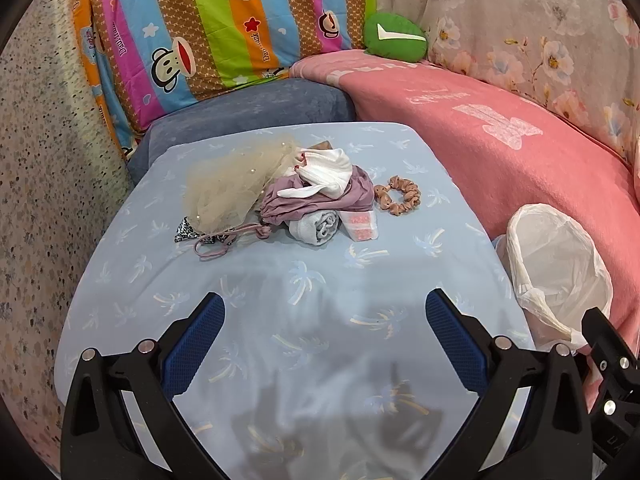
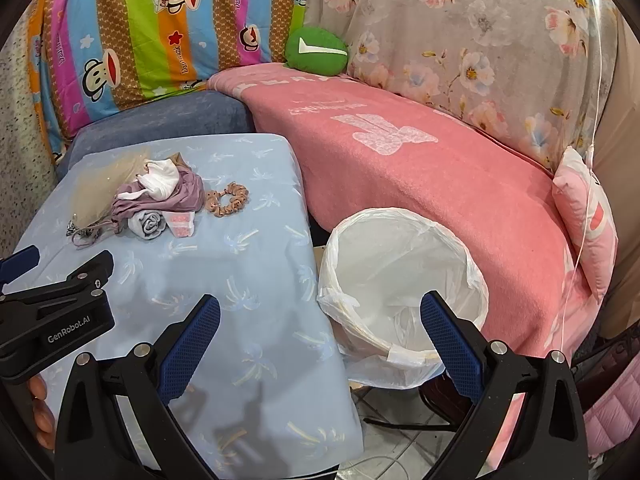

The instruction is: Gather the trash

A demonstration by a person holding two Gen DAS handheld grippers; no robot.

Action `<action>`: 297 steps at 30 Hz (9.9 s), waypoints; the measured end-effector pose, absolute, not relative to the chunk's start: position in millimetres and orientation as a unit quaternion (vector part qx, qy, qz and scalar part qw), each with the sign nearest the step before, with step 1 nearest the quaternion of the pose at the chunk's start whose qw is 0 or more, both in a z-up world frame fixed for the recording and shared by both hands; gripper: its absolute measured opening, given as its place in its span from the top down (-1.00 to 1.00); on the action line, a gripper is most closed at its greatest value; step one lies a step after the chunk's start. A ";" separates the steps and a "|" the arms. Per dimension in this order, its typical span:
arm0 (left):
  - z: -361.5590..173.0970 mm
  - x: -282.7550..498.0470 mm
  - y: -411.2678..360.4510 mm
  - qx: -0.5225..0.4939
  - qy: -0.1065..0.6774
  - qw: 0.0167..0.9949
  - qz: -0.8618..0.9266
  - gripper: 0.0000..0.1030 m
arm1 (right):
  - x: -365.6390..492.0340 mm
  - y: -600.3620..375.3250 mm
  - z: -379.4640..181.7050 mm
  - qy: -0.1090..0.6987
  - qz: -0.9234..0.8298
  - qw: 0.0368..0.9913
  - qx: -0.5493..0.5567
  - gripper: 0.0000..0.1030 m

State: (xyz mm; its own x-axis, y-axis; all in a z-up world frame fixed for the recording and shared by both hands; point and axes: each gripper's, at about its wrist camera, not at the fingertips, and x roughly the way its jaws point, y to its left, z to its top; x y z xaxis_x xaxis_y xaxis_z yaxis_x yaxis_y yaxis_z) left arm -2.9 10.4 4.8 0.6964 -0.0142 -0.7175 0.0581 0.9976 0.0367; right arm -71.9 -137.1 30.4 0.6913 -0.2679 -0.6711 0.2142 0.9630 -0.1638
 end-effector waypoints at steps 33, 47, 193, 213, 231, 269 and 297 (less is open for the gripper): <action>9.0 -9.1 3.6 0.028 0.373 0.927 -0.029 -0.87 | -77.7 -137.1 33.8 0.361 -0.142 0.921 -0.037 -0.88; 8.9 -12.2 2.8 0.030 0.368 0.929 -0.033 -0.87 | -78.8 -138.8 35.7 0.359 -0.145 0.921 -0.036 -0.88; 107.8 56.0 -130.4 0.007 0.272 0.893 -0.359 0.86 | -36.7 -290.2 66.9 0.271 -0.205 0.928 0.155 0.72; 77.6 55.7 -149.5 0.000 0.300 0.892 -0.338 -0.45 | -43.6 -302.1 53.0 0.271 -0.214 0.923 0.169 0.25; 67.0 60.9 -77.3 -0.017 0.300 0.917 -0.263 -0.54 | -23.2 -224.2 61.7 0.280 -0.159 0.937 0.136 0.06; -64.9 143.7 197.4 -0.106 0.442 0.890 -0.021 -0.66 | 120.0 -17.8 -2.2 0.361 -0.021 0.927 0.099 -0.06; -61.2 163.0 185.2 -0.107 0.447 0.885 -0.069 0.88 | 196.6 -11.0 -44.0 0.405 0.009 0.908 0.110 0.86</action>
State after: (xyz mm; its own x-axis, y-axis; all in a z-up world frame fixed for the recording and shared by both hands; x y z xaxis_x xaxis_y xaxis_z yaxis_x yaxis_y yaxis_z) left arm 163.0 185.2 -61.2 0.5902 -0.2178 -0.7773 0.0257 0.9675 -0.2516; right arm 196.6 -11.0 -44.0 0.6723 0.1053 -0.7327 0.0720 0.9758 0.2063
